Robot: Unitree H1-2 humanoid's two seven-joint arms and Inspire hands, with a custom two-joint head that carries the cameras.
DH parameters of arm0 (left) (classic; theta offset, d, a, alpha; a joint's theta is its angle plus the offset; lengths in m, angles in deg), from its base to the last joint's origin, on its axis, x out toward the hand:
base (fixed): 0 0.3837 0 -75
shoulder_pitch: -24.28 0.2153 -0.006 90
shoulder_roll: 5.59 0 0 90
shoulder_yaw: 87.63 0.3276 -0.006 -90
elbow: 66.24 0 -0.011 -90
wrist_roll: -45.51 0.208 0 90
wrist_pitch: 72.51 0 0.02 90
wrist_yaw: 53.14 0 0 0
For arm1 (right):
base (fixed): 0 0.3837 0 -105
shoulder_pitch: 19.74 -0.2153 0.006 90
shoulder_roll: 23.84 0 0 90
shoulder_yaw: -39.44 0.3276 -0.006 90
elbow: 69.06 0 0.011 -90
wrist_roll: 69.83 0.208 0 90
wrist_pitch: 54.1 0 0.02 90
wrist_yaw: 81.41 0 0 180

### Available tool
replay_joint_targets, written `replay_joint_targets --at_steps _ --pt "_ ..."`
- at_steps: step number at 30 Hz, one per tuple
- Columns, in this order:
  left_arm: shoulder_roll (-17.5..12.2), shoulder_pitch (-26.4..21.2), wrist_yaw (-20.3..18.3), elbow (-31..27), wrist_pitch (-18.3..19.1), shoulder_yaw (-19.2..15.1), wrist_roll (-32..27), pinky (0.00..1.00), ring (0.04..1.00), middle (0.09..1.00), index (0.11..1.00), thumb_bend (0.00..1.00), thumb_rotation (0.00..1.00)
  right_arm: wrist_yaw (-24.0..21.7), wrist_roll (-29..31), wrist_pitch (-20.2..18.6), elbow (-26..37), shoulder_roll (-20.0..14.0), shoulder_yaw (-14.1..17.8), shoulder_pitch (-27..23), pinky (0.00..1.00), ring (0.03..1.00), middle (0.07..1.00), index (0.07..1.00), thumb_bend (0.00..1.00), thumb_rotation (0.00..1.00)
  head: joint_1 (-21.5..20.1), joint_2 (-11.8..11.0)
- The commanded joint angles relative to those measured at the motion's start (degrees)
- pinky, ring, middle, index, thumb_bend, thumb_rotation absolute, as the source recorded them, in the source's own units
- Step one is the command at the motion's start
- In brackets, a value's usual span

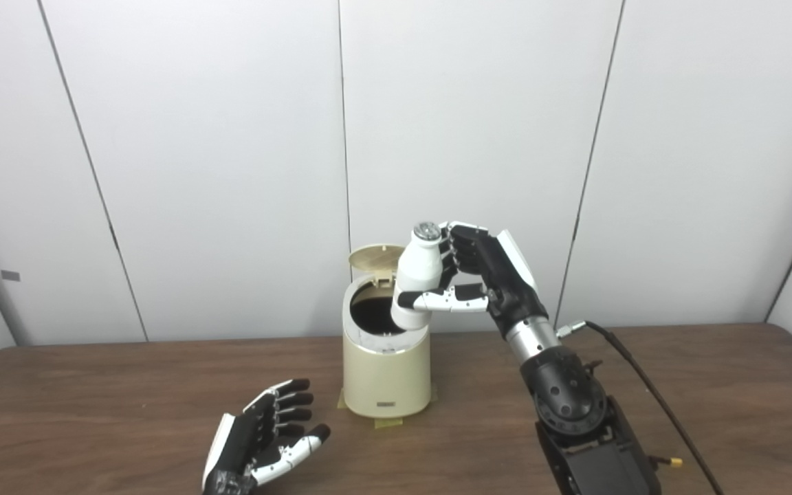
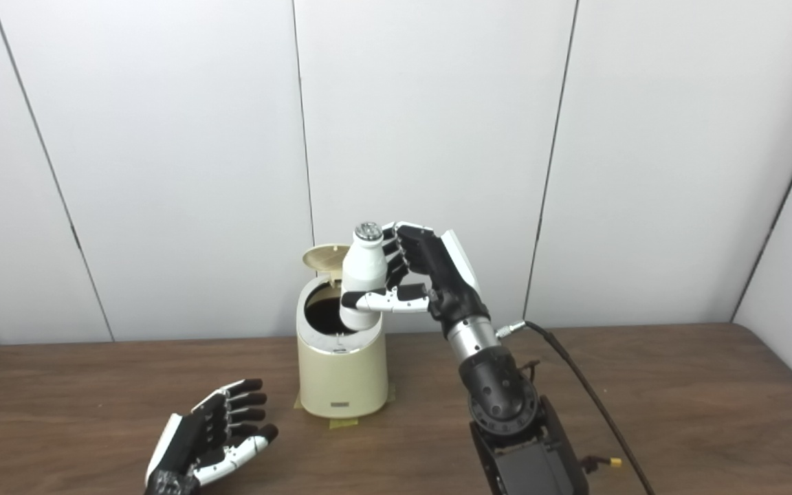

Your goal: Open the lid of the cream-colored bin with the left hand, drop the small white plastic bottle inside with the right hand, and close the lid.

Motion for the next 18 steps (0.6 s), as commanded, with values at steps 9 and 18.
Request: replay_joint_targets --at_steps 9,18 --pt "1.23 -2.37 0.66 -1.94 -0.67 -0.05 -0.29 0.66 0.716 0.751 0.796 0.69 0.11 1.32 -0.93 1.1 -4.46 1.14 -0.45 -6.01 0.34 0.397 0.474 0.531 0.52 0.0 1.05 0.28" --pt "1.8 -1.85 0.98 -3.29 0.26 0.16 0.33 0.66 0.714 0.751 0.796 0.69 0.12 3.01 -0.83 5.68 -12.86 1.48 -0.93 -9.17 0.32 0.386 0.487 0.534 0.51 0.0 1.75 0.72"
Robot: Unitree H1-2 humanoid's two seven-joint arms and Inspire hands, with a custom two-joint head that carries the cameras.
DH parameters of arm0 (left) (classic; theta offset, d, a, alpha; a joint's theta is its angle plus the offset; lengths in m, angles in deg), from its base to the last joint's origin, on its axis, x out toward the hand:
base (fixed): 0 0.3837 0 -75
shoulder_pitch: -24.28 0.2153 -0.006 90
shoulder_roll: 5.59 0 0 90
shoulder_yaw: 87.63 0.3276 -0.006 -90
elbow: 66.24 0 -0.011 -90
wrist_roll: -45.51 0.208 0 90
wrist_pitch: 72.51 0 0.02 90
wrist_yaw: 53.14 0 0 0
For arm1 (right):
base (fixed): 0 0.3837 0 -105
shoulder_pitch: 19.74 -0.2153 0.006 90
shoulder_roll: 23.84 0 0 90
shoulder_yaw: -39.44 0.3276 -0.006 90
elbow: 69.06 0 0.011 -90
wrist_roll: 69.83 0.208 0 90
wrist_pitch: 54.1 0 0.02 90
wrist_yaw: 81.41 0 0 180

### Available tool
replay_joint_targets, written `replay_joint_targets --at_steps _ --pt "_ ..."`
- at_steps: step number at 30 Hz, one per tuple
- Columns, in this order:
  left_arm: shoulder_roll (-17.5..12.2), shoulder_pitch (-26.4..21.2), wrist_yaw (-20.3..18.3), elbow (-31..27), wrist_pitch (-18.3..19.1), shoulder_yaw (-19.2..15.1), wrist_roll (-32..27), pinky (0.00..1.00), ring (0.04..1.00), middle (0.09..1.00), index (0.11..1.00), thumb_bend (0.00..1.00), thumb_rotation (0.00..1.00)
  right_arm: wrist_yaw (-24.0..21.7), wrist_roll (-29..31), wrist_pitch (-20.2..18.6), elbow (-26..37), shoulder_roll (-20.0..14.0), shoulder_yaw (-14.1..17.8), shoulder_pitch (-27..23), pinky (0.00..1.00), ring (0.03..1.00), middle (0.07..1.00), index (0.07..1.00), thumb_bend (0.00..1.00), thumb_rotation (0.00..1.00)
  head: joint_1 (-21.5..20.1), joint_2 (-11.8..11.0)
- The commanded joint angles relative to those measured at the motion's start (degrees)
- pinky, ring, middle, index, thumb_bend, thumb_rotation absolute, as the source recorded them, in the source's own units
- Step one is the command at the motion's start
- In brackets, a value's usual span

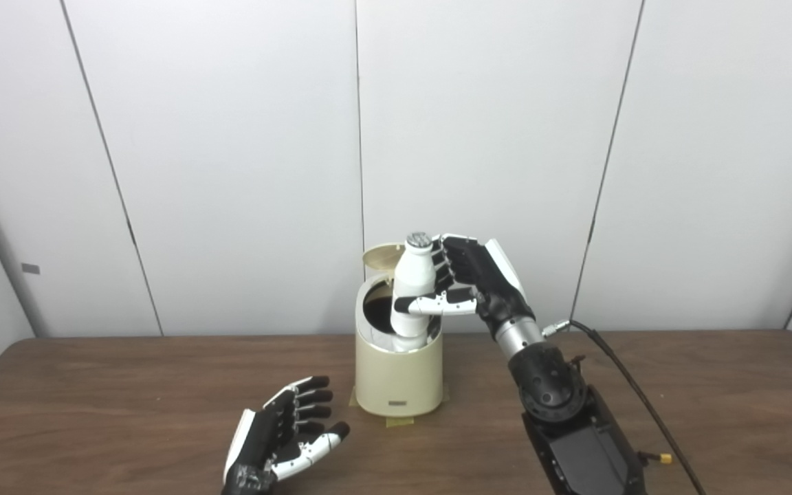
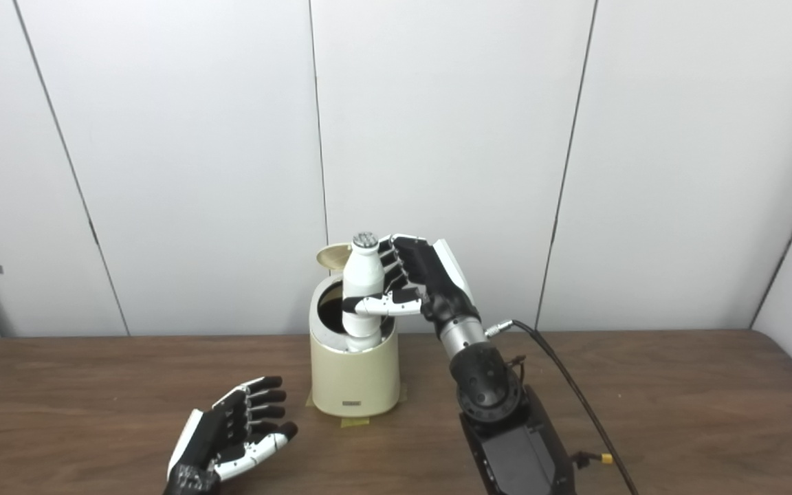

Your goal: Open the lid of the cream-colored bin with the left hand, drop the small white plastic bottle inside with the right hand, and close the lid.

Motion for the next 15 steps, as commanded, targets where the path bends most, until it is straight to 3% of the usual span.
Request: replay_joint_targets --at_steps 1,6,15 --pt "0.44 -1.91 0.81 -2.63 -0.82 0.07 0.21 0.66 0.715 0.751 0.795 0.69 0.12 1.34 0.01 3.5 0.38 0.16 0.17 -4.66 0.32 0.383 0.485 0.536 0.51 0.0 0.24 0.19" --pt "0.53 -1.75 0.85 -3.35 0.03 0.33 0.61 0.67 0.716 0.755 0.796 0.68 0.11 3.15 -0.74 6.74 -3.29 0.35 -0.35 -5.91 0.37 0.379 0.483 0.54 0.51 0.0 0.38 0.42" --pt "0.66 -1.31 0.84 -3.97 0.38 0.55 1.09 0.69 0.713 0.753 0.794 0.69 0.13 4.45 -0.02 8.48 -7.23 1.17 0.22 -7.28 0.35 0.389 0.491 0.538 0.5 0.0 0.59 0.75"
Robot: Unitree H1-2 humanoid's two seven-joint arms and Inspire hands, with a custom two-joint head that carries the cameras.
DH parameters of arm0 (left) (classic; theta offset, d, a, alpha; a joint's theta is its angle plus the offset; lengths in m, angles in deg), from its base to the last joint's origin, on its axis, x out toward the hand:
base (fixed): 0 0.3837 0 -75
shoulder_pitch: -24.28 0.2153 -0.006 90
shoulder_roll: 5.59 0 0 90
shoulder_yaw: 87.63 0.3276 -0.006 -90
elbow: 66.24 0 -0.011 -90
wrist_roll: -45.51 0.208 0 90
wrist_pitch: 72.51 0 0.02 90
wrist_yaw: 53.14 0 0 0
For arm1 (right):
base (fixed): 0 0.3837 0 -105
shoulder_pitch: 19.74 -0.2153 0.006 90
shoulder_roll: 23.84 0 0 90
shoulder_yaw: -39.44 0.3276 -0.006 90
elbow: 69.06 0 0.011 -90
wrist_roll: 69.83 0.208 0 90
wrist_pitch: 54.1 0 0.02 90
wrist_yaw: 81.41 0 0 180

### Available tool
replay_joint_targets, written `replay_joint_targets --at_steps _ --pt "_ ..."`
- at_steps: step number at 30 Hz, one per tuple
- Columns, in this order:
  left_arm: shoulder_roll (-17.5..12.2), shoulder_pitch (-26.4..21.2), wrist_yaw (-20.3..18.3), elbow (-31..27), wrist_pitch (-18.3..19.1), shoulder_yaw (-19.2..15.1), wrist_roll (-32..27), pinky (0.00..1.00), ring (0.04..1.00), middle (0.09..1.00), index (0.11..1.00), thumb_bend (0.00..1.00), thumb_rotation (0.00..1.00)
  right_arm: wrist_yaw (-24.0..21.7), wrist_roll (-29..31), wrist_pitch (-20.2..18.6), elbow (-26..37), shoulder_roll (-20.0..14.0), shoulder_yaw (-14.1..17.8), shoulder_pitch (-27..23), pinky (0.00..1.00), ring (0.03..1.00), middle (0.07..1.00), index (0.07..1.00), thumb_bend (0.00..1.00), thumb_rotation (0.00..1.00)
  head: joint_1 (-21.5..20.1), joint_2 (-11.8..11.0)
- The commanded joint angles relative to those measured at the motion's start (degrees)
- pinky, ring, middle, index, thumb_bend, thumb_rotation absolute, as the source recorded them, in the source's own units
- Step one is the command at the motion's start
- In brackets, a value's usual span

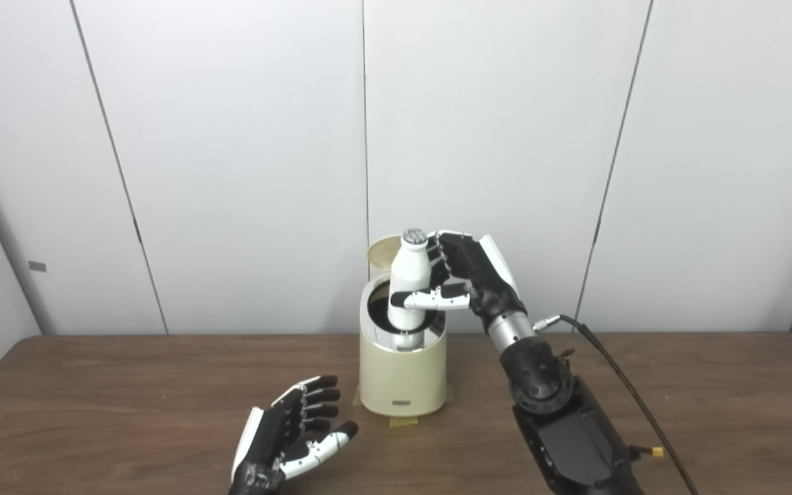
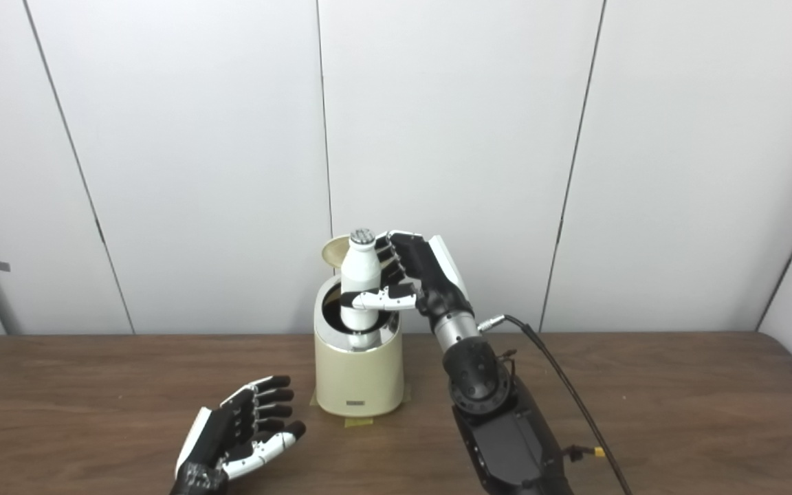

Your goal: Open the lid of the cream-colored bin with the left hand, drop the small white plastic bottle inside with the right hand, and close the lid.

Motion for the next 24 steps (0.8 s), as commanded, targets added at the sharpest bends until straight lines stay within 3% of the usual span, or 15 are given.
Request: replay_joint_targets --at_steps 1,4,10,19,24 --pt "0.22 -1.6 0.51 -2.65 -0.84 0.08 -0.13 0.69 0.714 0.755 0.796 0.69 0.13 1.67 0.32 3.29 0.57 0.31 0.6 -4.43 0.34 0.391 0.491 0.54 0.49 0.0 0.06 0.05" --pt "0.19 -1.49 0.53 -2.75 -0.98 0.16 0.15 0.68 0.714 0.755 0.795 0.69 0.14 2.55 0.54 4.67 0.03 0.59 0.77 -4.29 0.3 0.399 0.495 0.55 0.49 0.0 0.07 0.16" --pt "0.36 -1.33 0.41 -3.22 -0.57 0.11 -0.05 0.68 0.71 0.751 0.795 0.69 0.13 3.47 -0.22 11.47 -2.01 -0.07 -0.05 -3.57 0.3 0.407 0.498 0.557 0.49 0.0 0.12 0.48" --pt "0.34 -1.16 0.21 -3.77 -0.22 0.08 -0.2 0.69 0.715 0.756 0.793 0.7 0.13 7.92 -6.19 22.55 -6.41 -2.6 -2.47 -3.25 0.32 0.394 0.492 0.561 0.49 0.0 0.24 1.1" --pt "0.39 -1.19 0.16 -3.89 -0.39 0.12 -0.25 0.69 0.712 0.752 0.792 0.69 0.11 9.08 -7.84 23.81 -6.89 -3.89 -4.1 -2.99 0.34 0.398 0.491 0.543 0.49 0.0 0.22 1.37"
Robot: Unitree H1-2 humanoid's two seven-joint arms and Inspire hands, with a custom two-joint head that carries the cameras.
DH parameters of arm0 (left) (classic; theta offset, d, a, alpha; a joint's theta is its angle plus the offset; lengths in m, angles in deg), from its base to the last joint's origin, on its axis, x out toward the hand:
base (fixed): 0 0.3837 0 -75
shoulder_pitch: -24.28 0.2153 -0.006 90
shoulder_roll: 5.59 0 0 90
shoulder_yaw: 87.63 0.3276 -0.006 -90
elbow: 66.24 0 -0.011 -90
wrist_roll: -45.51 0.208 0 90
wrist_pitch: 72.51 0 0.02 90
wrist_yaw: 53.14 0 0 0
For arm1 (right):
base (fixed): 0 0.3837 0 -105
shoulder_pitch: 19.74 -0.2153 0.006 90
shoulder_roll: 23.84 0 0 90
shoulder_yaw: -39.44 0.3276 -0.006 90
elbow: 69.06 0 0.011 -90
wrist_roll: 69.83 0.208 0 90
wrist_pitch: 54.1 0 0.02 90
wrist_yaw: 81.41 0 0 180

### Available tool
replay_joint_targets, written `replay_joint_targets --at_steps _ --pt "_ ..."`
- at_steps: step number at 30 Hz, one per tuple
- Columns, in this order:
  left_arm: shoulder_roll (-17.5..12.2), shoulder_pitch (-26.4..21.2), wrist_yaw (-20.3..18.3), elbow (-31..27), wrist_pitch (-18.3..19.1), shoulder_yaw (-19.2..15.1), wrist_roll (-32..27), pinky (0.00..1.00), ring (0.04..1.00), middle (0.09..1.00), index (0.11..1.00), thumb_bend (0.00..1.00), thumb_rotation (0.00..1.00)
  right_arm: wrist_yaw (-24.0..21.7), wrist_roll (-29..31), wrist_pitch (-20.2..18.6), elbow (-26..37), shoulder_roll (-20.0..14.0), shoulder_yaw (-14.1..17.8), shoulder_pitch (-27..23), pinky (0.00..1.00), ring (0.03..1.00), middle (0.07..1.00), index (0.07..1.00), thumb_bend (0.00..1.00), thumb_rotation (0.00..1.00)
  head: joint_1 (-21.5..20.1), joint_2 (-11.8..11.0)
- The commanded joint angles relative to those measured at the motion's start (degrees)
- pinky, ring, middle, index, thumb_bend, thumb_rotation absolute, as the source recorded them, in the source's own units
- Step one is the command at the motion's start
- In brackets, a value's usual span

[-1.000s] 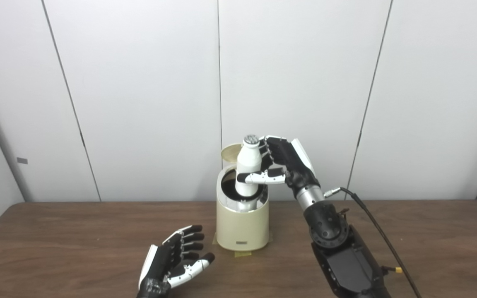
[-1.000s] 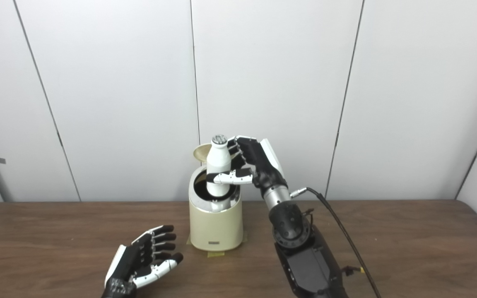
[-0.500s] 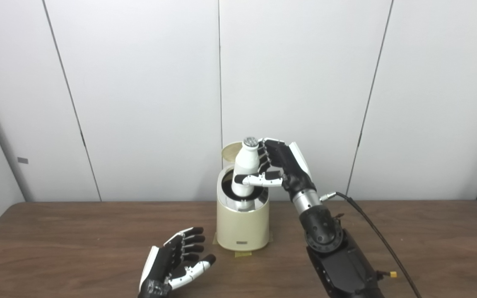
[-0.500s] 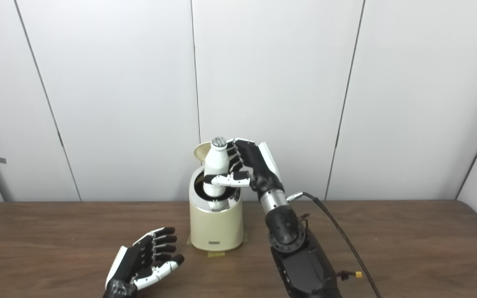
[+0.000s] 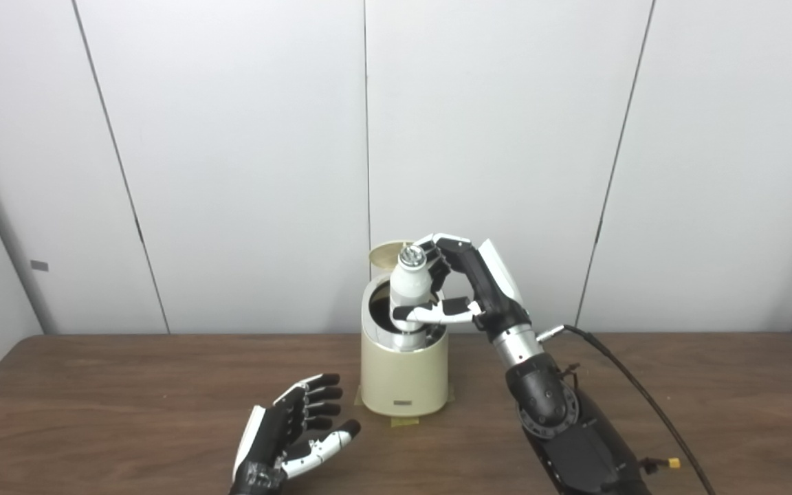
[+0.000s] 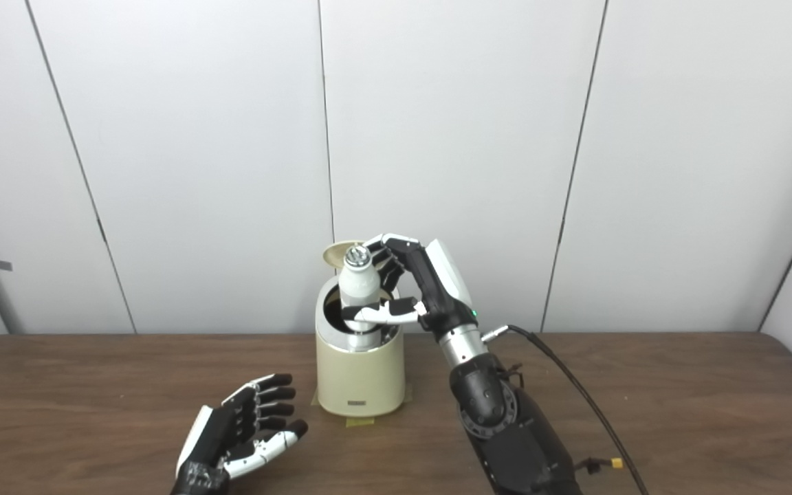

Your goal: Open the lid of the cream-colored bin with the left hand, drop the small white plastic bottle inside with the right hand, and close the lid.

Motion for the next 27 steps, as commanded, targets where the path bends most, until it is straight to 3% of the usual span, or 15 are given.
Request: replay_joint_targets --at_steps 1,27 --pt "0.04 -1.58 0.27 -1.96 -1.42 0.09 -0.32 0.69 0.711 0.75 0.792 0.69 0.11 1.23 -0.32 2.34 0.9 -0.79 -0.34 -2.96 0.34 0.399 0.492 0.541 0.49 0.0 0.04 0.23" --pt "-0.03 -1.68 0.06 -2.53 0.09 0.57 0.54 0.69 0.712 0.748 0.787 0.69 0.12 3.39 -5.0 2.26 -2.06 -3.27 -3.56 -3.29 0.36 0.419 0.481 0.506 0.5 0.0 0.05 1.24"
